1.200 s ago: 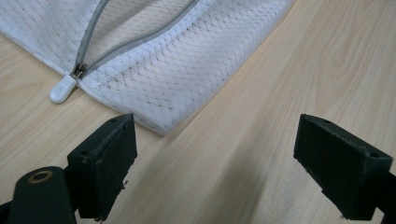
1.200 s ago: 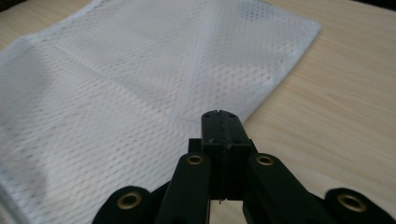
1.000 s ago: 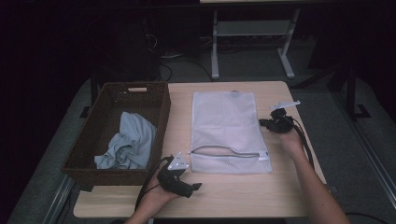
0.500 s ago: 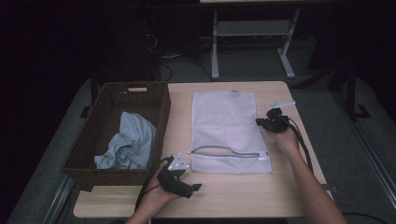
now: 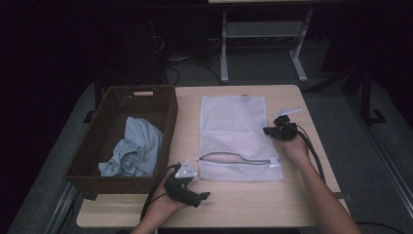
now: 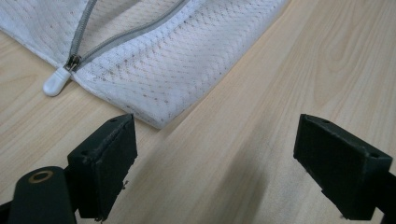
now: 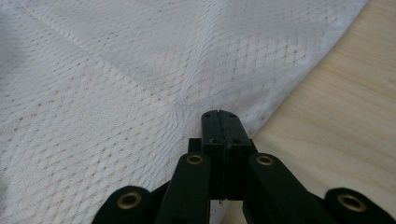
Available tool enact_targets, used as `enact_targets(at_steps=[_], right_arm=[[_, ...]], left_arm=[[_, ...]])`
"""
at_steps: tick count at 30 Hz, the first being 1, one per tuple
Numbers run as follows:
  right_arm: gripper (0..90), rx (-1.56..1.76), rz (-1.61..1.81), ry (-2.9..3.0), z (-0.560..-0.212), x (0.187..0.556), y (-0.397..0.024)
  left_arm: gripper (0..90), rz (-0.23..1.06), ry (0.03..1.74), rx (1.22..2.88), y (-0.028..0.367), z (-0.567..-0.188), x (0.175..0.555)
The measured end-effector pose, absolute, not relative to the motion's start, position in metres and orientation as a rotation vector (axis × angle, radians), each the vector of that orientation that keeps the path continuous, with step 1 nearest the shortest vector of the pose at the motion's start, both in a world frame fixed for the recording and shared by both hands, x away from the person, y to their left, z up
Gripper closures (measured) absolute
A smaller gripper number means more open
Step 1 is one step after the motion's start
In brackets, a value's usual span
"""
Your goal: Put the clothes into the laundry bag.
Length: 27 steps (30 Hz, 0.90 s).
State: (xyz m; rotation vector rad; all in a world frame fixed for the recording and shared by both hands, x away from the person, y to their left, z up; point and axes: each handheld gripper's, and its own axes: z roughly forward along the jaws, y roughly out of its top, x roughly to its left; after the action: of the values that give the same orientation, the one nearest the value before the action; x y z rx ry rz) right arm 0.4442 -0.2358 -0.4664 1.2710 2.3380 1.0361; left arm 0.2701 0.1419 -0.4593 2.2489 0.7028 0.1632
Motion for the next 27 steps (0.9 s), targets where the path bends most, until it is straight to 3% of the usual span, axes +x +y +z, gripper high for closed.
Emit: enact_targets(at_steps=[27], right_arm=[[89.2, 1.3, 0.89, 2.321, -0.469, 0.444, -0.258]], left_arm=[[12.7, 0.159, 0.706, 2.255, 0.141, -0.461, 0.27]])
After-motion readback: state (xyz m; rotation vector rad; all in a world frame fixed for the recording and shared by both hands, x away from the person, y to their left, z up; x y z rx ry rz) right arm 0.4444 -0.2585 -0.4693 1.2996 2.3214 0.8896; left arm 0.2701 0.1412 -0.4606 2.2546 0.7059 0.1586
